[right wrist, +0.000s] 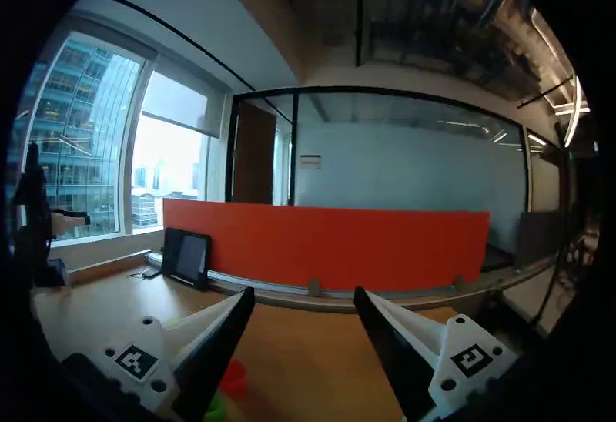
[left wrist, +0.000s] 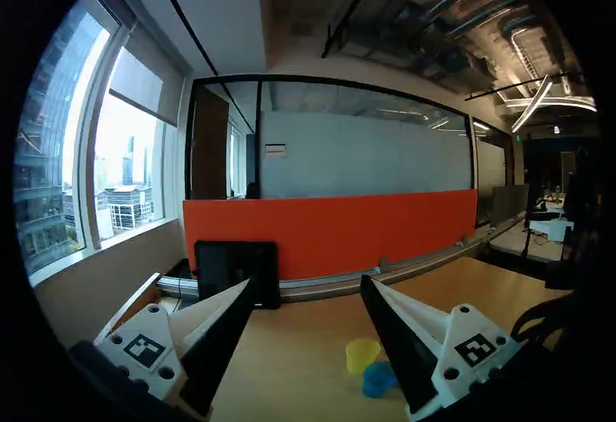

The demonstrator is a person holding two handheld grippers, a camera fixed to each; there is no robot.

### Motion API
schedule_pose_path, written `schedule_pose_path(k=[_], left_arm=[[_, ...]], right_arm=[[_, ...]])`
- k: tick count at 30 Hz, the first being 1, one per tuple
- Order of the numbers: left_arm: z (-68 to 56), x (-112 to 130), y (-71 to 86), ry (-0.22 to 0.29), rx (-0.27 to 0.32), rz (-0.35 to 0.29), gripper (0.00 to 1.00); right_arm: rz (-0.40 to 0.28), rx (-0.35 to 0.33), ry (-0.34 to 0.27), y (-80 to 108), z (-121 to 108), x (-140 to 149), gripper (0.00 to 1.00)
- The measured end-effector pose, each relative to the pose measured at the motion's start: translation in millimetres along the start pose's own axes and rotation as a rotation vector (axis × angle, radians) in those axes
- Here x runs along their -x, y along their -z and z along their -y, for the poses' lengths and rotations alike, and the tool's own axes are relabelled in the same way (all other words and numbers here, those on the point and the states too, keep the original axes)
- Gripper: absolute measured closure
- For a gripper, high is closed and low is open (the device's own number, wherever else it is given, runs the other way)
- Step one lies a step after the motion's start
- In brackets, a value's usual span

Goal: Pour water

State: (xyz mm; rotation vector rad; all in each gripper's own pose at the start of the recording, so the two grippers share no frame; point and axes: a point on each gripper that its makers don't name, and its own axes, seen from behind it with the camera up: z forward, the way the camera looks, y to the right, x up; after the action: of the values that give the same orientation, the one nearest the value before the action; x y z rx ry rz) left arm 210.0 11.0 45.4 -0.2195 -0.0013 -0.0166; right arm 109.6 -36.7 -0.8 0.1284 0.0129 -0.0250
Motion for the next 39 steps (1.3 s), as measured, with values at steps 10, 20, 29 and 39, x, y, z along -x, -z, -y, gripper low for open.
schedule_pose_path(k=[10, 20, 29, 39], left_arm=[[-13.1, 14.7, -10.8, -0.024, 0.109, 0.05, 0.03], [-31.1, 20.6, -16.5, -0.047, 0.202, 0.067, 0.02], [-45.5, 41.2, -20.7, -0.07, 0.276, 0.113, 0.02], [-52.4, 71.2, -26.5, -0.063, 0.322, 0.169, 0.02]], right_arm=[[-0.005, -0.186, -0.006, 2.2, 36.1, -7.4, 0.0], [0.026, -0.302, 0.006, -0.1, 62.1, 1.1, 0.0], [0.096, -0.409, 0.025, 1.8, 86.0, 25.7, 0.0], [0.164, -0.472, 0.046, 6.6, 91.5, 51.0, 0.0]])
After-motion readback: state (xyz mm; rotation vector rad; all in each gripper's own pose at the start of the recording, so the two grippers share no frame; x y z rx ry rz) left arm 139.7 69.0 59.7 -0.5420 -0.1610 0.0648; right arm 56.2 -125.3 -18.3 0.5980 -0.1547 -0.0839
